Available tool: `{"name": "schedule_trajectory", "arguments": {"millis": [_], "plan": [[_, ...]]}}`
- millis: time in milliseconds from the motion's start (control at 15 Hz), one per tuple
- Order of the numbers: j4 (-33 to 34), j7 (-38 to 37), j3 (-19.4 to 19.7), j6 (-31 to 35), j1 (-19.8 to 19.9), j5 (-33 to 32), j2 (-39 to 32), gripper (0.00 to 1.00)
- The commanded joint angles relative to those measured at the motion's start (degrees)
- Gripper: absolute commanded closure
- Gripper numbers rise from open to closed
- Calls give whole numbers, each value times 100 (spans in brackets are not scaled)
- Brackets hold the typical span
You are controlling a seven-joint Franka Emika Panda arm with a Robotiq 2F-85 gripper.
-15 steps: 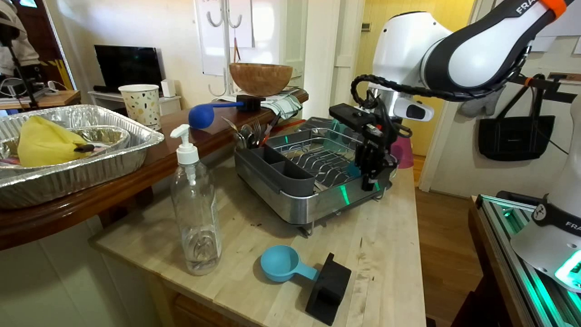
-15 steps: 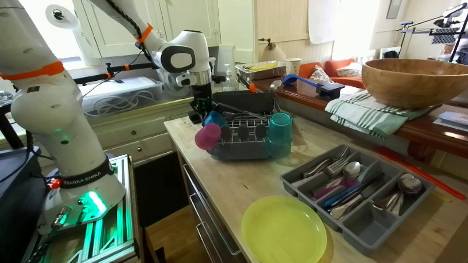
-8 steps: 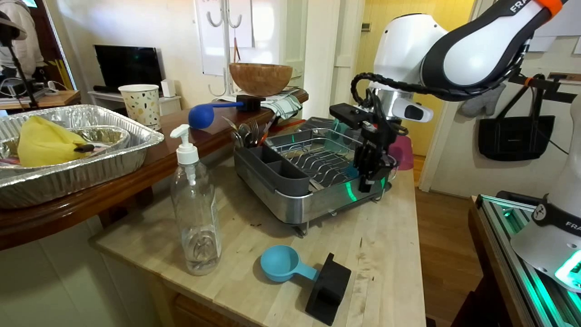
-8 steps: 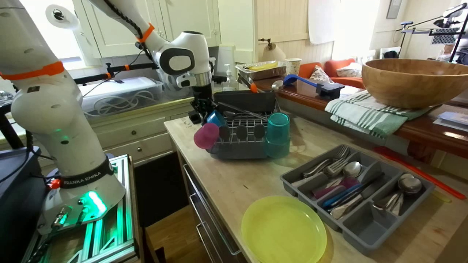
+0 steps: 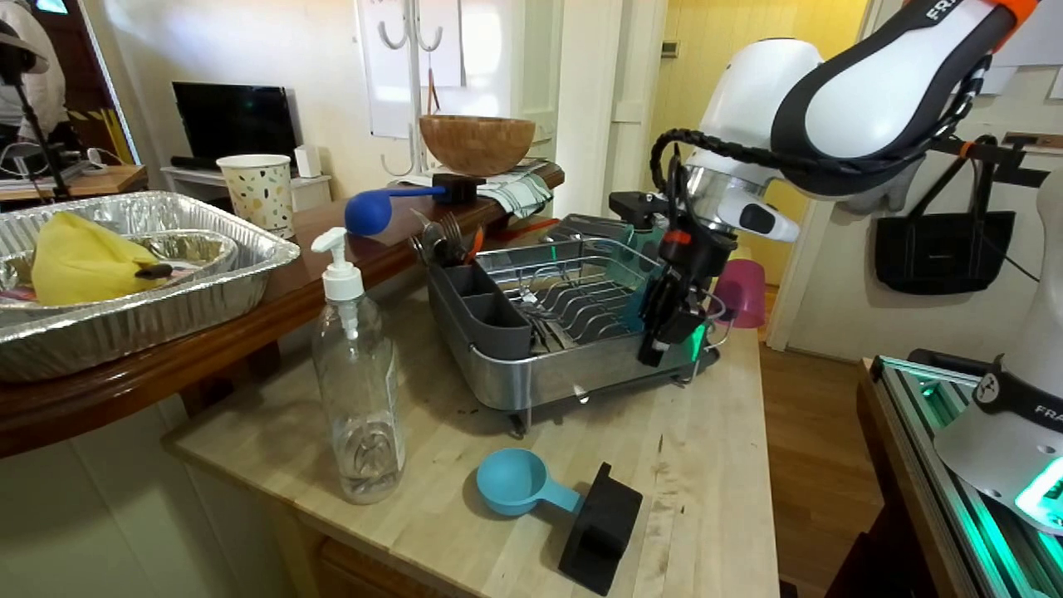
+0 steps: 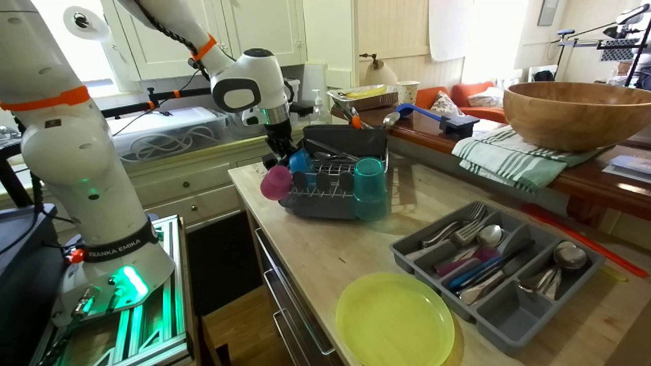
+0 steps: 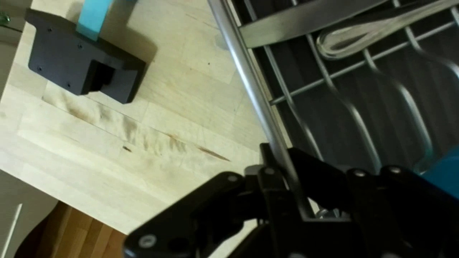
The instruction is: Turn the left rack to the right
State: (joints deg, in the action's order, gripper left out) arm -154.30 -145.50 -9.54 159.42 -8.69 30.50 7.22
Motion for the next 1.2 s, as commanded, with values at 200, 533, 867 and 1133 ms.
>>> {"name": "schedule_trajectory", "arguments": {"millis": [200, 533, 867, 1133], "plan": [[-217, -257, -200, 1007, -435, 1566, -33, 97], [-257, 306, -244, 1264, -775, 2953, 104, 97], [-193, 901, -247, 1463, -943, 4067, 159, 97], [-131, 1437, -227, 1497, -971, 4830, 243, 97]]}}
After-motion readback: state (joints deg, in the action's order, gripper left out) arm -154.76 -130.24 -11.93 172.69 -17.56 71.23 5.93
